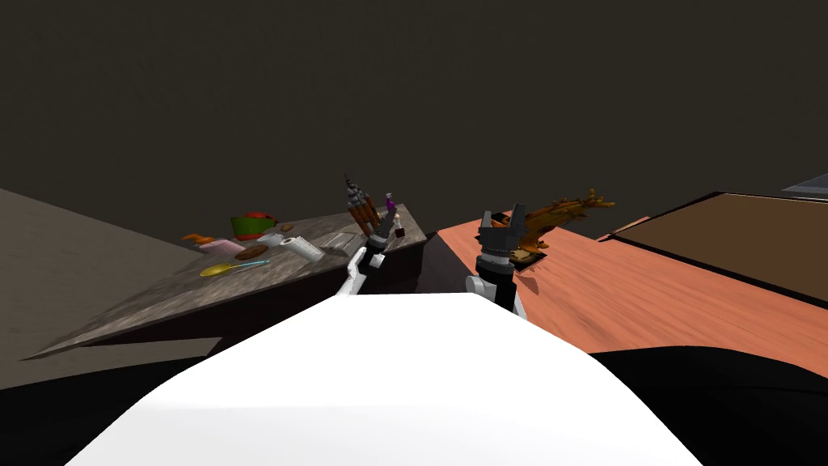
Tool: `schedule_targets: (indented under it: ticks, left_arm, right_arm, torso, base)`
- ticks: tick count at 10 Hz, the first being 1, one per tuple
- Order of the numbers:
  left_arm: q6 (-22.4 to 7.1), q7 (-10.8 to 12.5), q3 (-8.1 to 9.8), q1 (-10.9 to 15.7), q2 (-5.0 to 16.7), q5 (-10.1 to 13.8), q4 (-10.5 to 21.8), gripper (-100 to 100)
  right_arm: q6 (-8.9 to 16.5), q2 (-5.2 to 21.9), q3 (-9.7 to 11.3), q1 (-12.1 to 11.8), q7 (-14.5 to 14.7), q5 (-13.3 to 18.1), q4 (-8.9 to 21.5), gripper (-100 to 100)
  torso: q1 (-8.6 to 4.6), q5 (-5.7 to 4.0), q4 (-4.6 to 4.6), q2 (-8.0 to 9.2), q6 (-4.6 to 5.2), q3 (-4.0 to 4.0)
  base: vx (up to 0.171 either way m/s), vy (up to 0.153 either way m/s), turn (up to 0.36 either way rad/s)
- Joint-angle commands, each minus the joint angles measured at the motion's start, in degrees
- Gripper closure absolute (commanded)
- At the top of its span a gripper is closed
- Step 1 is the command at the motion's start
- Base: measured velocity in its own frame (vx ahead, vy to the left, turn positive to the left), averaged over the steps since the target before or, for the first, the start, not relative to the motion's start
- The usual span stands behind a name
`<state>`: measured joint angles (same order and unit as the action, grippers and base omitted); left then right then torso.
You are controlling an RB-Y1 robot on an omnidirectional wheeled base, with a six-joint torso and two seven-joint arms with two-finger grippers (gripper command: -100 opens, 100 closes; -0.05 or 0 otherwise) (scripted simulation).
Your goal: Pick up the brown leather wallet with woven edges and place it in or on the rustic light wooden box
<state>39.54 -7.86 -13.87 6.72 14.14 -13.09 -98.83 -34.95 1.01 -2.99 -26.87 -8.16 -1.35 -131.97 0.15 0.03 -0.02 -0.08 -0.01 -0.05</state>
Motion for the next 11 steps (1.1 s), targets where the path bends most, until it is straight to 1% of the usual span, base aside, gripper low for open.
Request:
schedule_targets:
  ticks: [1, 2, 3, 4, 5, 6, 7, 8, 9, 10, 11]
  left_arm:
    - [0.7, -0.1, -0.54, 1.6, 0.5, -0.5, 2.9, -100]
    - [1.3, -0.4, -1.84, 4.1, 1.3, -1.6, 4.5, -100]
    - [1.3, -0.4, -1.84, 4.1, 1.3, -1.6, 6.1, -100]
    - [1.9, -0.6, -3.18, 6.4, 2.2, -2.7, 7.8, -100]
    - [1.9, -0.6, -3.18, 6.6, 2.2, -2.7, 9.3, -100]
    - [1.9, -0.6, -3.18, 6.6, 2.2, -2.7, 9.6, -100]
    - [2.5, -0.9, -4.56, 9.0, 3.0, -3.9, 11.9, -100]
    - [2.5, -0.9, -4.56, 9.0, 3.0, -3.9, 12.9, -100]
    - [3.2, -1.1, -5.98, 11.3, 3.8, -5.0, 14.7, -100]
    - [3.2, -1.1, -5.98, 11.3, 3.8, -5.0, 16.1, -100]
    - [3.8, -1.4, -7.41, 13.5, 4.6, -6.3, 18.0, -100]
  right_arm:
    - [0.0, 0.0, 0.0, 0.0, 0.0, 0.0, 0.0, 0]
    - [0.0, 0.0, 0.0, 0.0, 0.0, 0.0, 0.0, 0]
    - [0.0, 0.0, 0.0, 0.0, 0.0, 0.0, 0.0, 0]
    - [0.0, 0.0, 0.0, 0.0, 0.0, 0.0, 0.0, 0]
    - [0.0, 0.0, 0.0, 0.0, 0.0, 0.0, 0.0, 0]
    - [0.0, 0.0, 0.0, 0.0, 0.0, 0.0, 0.0, 0]
    - [0.0, 0.0, 0.0, 0.0, 0.0, 0.0, 0.0, 0]
    - [0.0, 0.0, 0.0, 0.0, 0.0, 0.0, 0.0, 0]
    - [0.0, 0.0, 0.0, 0.0, 0.0, 0.0, 0.0, 0]
    - [0.0, 0.0, 0.0, 0.0, 0.0, 0.0, 0.0, 0]
    - [0.0, 0.0, 0.0, 0.0, 0.0, 0.0, 0.0, 0]
  torso:
    - [0.0, 0.0, 0.0, 0.0, 0.0, 0.0]
    - [-0.04, 0.0, 0.0, 0.01, -0.02, 0.01]
    - [-0.03, -0.01, 0.0, -0.02, 0.0, -0.01]
    - [-0.04, 0.0, -0.01, 0.0, -0.02, 0.0]
    - [-0.03, -0.01, 0.01, 0.03, 0.0, 0.02]
    - [-0.04, 0.0, 0.0, 0.04, -0.03, 0.02]
    - [-0.1, -0.02, 0.01, 0.05, -0.03, 0.03]
    - [-0.09, -0.02, 0.01, 0.05, -0.01, 0.03]
    - [-0.07, -0.01, 0.01, 0.06, -0.02, 0.03]
    - [-0.02, -0.01, 0.01, 0.05, -0.01, 0.03]
    - [-0.03, 0.0, 0.01, 0.05, -0.03, 0.03]
  base:
    - [0.009, 0.031, -0.031]
    - [0.021, 0.036, -0.057]
    - [0.013, 0.031, -0.034]
    - [0.001, 0.037, -0.056]
    - [0.004, 0.032, -0.035]
    - [0.004, 0.012, 0.007]
    - [0.001, 0.022, -0.045]
    - [0.002, 0.027, -0.043]
    - [0.003, 0.042, -0.057]
    - [0.004, 0.037, -0.04]
    - [0.0, 0.034, -0.068]
